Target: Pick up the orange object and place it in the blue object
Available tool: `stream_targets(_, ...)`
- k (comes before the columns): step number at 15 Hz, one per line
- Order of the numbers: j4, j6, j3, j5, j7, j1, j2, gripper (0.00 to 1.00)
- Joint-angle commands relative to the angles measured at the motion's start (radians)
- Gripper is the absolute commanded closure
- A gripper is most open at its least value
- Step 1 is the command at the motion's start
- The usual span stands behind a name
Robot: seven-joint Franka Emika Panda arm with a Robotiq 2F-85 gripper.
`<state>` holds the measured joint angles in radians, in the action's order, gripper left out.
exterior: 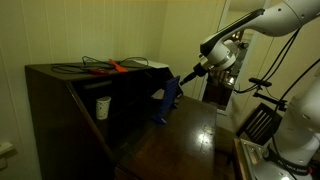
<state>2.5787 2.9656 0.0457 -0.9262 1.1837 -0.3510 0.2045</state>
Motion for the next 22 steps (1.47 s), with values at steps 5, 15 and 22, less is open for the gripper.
stream_targets(5,0.017,-0.179,0.088,0.538,-0.436,-0.015,0.111,0.0)
stream_targets(15,0.006,-0.338,0.219,0.799,-0.645,0.127,0.236,0.0)
stream_targets(22,0.0,-0.346,0.253,0.821,-0.668,0.172,0.232,0.0)
